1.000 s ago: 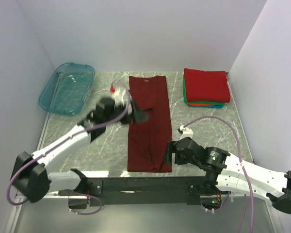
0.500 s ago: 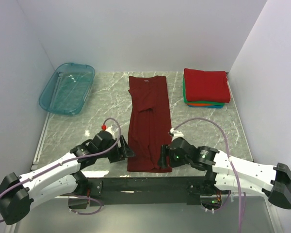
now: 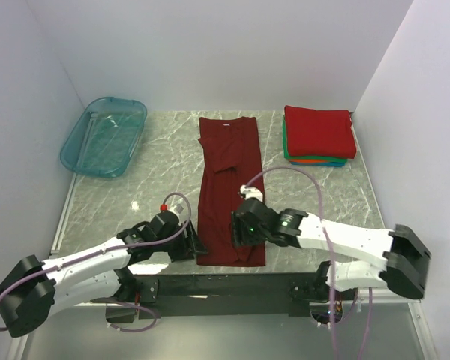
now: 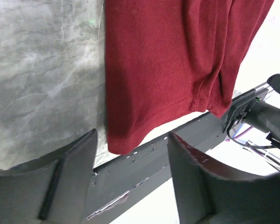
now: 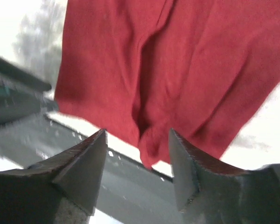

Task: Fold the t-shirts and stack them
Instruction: Fold the tshirt

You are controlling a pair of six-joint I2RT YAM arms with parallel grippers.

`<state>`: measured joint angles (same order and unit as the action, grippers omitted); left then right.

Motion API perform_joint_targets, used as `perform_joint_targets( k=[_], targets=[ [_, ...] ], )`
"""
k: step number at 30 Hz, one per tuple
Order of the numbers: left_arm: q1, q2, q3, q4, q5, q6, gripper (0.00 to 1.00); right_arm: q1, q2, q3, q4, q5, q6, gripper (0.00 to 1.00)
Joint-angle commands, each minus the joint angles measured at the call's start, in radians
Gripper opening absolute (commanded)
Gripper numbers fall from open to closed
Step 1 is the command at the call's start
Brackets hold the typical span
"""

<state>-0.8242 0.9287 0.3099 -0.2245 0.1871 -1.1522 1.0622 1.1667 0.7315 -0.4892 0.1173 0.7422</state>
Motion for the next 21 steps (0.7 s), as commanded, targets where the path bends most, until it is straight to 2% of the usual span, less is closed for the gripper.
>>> perform_joint_targets(
  k=[1, 4, 6, 9, 14, 15, 20, 21],
  targets=[
    [-0.018, 0.024, 0.008, 0.073, 0.006, -0.017, 0.65, -0.005, 0.099, 0.084, -0.035, 0.099, 0.011, 0.6],
    [-0.032, 0.047, 0.026, 0.053, -0.012, -0.017, 0.56, -0.005, 0.177, 0.12, -0.051, 0.05, 0.0, 0.51],
    [-0.046, 0.056, 0.026, 0.05, -0.026, -0.029, 0.47, -0.005, 0.204, 0.112, -0.038, 0.029, -0.001, 0.5],
    [-0.061, 0.074, 0.024, 0.051, -0.046, -0.04, 0.42, -0.004, 0.214, 0.092, -0.041, 0.005, 0.005, 0.48],
    [-0.082, 0.122, 0.035, 0.04, -0.097, -0.055, 0.41, -0.001, 0.189, 0.048, -0.019, -0.045, -0.02, 0.47],
    [-0.084, 0.13, 0.035, 0.042, -0.098, -0.058, 0.35, -0.001, 0.179, 0.039, -0.009, -0.06, -0.029, 0.47],
    [-0.092, 0.17, 0.038, 0.068, -0.089, -0.057, 0.29, 0.007, 0.191, 0.014, 0.008, -0.096, -0.07, 0.45],
    [-0.09, 0.176, 0.038, 0.067, -0.092, -0.058, 0.23, 0.01, 0.203, 0.017, -0.002, -0.078, -0.07, 0.45]
  ],
)
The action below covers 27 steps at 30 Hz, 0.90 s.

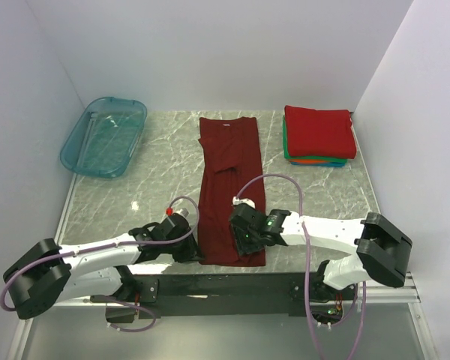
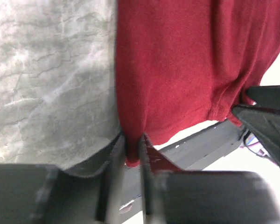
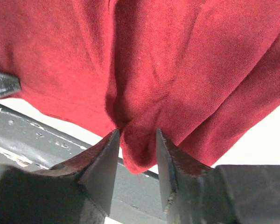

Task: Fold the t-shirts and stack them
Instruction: Fold the tshirt

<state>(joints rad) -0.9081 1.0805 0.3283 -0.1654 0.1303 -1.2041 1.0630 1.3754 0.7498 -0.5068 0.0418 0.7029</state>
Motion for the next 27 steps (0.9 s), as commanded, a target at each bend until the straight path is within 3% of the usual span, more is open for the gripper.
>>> perform_joint_targets(
  k=[1, 2, 3, 16, 17, 18, 21, 27],
  targets=[
    [-0.006, 0.027, 0.023, 0.006, -0.037, -0.006, 0.19, 0.009, -0.003, -0.004, 0.01, 0.006, -0.031, 0.43],
    [-0.008, 0.03, 0.022, -0.003, -0.04, -0.008, 0.13, 0.009, 0.002, -0.006, 0.007, 0.007, -0.031, 0.42],
    [-0.008, 0.03, 0.02, -0.008, -0.043, -0.012, 0.01, 0.009, 0.007, -0.009, 0.01, 0.004, -0.037, 0.41],
    [-0.008, -0.016, -0.012, -0.031, -0.047, -0.029, 0.0, 0.02, 0.07, -0.052, 0.016, 0.004, -0.019, 0.39],
    [-0.008, -0.016, -0.012, -0.028, -0.047, -0.028, 0.0, 0.02, 0.074, -0.052, 0.016, 0.013, -0.016, 0.37],
    [-0.009, -0.014, -0.012, -0.023, -0.043, -0.028, 0.0, 0.022, 0.074, -0.05, 0.019, 0.012, -0.016, 0.26],
    [-0.009, -0.001, -0.009, -0.011, -0.037, -0.022, 0.0, 0.025, 0.06, -0.043, 0.033, 0.006, -0.013, 0.08],
    [-0.009, 0.018, -0.011, 0.003, -0.029, -0.02, 0.0, 0.023, -0.027, -0.014, 0.014, -0.002, -0.017, 0.05]
  ],
)
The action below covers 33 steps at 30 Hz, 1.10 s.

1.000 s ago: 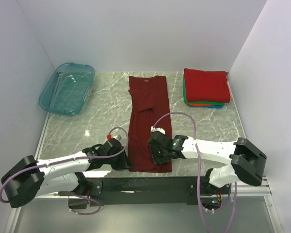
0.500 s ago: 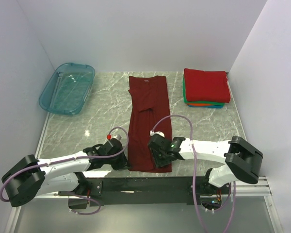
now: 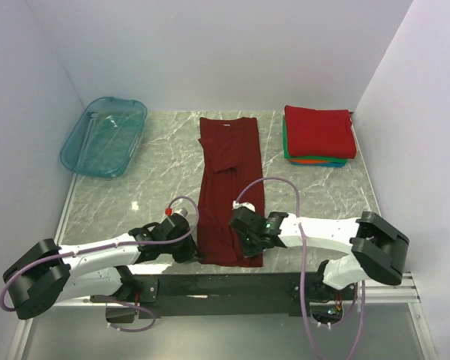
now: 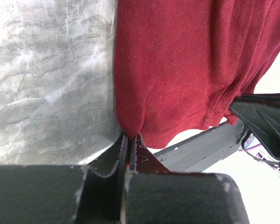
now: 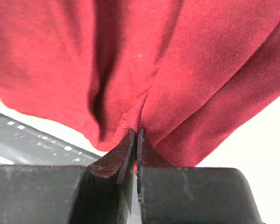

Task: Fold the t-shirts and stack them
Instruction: Fold the tshirt

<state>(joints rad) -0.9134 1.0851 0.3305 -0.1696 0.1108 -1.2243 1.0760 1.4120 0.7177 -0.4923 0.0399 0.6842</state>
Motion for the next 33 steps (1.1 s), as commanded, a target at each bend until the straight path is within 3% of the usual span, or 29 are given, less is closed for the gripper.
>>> perform_joint_targets(
  k=[1, 13, 20, 26, 33],
  targets=[
    [-0.004, 0.015, -0.015, 0.007, -0.008, -0.001, 0.0, 0.009, -0.077, 0.022, -0.003, -0.008, 0.0, 0.05],
    [-0.004, -0.022, -0.015, -0.028, -0.017, -0.009, 0.0, 0.015, -0.157, 0.003, 0.058, -0.121, -0.028, 0.08],
    [-0.004, -0.021, -0.016, -0.031, -0.016, -0.011, 0.0, 0.021, -0.128, 0.009, 0.122, -0.158, -0.075, 0.19],
    [-0.005, -0.014, -0.022, -0.028, -0.01, -0.015, 0.0, 0.028, -0.107, 0.022, 0.181, -0.201, -0.103, 0.36],
    [-0.004, -0.011, -0.021, -0.036, -0.011, -0.014, 0.0, 0.036, -0.114, 0.042, 0.175, -0.181, -0.114, 0.38]
  ],
)
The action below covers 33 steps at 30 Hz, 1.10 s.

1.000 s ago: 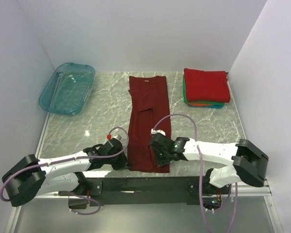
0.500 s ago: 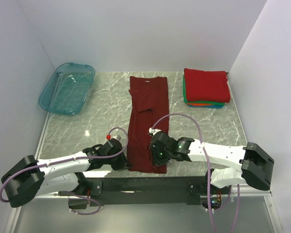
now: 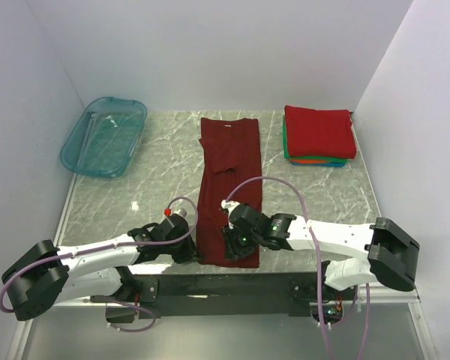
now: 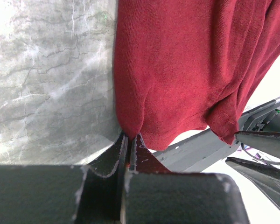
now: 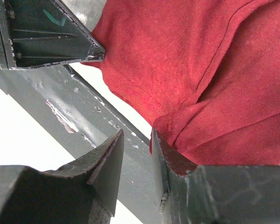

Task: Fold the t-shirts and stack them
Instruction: Fold the tshirt

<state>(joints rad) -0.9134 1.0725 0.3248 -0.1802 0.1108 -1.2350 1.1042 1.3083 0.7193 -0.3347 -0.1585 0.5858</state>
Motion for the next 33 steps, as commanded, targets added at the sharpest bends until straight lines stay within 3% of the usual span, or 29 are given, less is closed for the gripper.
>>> perform_joint_targets(
  k=[1, 7, 15, 33],
  targets=[
    [-0.004, 0.0, -0.015, -0.025, -0.013, -0.003, 0.0, 0.008, -0.024, 0.04, -0.006, 0.031, -0.015, 0.38],
    [-0.004, -0.006, -0.023, -0.024, -0.013, -0.004, 0.0, 0.008, -0.162, -0.007, -0.119, 0.134, 0.032, 0.41],
    [-0.004, -0.008, -0.021, -0.025, -0.008, -0.001, 0.0, 0.005, -0.303, -0.119, -0.257, 0.258, 0.221, 0.47],
    [-0.005, -0.016, -0.038, -0.01, -0.002, -0.007, 0.0, 0.008, -0.046, -0.147, -0.15, 0.249, 0.313, 0.46]
  ],
)
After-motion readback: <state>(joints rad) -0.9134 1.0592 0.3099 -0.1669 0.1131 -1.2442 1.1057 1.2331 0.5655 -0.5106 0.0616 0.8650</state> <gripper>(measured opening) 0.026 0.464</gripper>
